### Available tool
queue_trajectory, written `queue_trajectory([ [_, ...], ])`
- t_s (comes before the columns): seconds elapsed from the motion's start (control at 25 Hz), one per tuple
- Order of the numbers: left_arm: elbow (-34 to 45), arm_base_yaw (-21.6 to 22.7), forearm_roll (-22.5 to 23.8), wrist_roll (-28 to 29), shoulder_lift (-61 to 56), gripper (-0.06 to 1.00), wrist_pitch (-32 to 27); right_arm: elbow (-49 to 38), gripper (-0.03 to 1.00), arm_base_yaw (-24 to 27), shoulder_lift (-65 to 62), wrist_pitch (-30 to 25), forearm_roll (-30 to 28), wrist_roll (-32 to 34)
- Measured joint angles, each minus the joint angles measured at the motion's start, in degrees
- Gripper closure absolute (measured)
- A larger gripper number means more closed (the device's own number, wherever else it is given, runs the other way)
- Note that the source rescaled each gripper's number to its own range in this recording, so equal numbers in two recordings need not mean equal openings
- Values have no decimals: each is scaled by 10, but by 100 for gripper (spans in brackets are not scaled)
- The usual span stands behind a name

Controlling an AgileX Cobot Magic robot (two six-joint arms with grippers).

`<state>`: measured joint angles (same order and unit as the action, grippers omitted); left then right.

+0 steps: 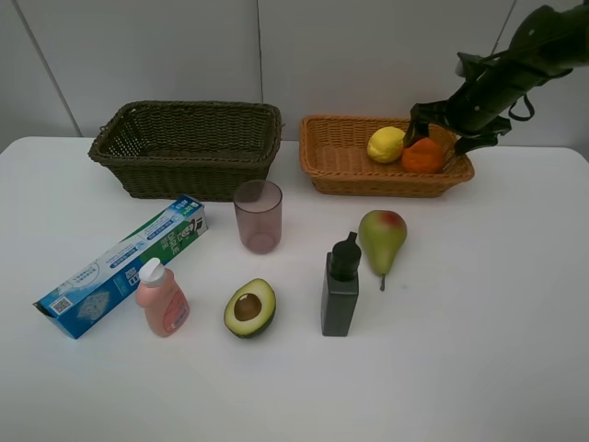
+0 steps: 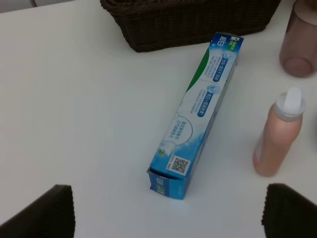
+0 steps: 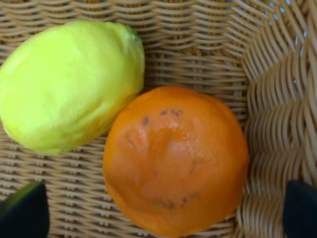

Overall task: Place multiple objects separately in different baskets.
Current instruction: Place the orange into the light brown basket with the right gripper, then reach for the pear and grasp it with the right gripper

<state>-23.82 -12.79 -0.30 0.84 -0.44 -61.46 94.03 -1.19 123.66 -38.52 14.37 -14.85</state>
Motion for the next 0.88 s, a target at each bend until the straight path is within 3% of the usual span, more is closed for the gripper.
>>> queue_trajectory([
  [0.52,0,0,0,0,0,-6,0,0,-3,-7,-51,-93,5,9],
  [0.88,0,0,0,0,0,-6,0,-23,-3,-95,-104,-154,-123,139],
])
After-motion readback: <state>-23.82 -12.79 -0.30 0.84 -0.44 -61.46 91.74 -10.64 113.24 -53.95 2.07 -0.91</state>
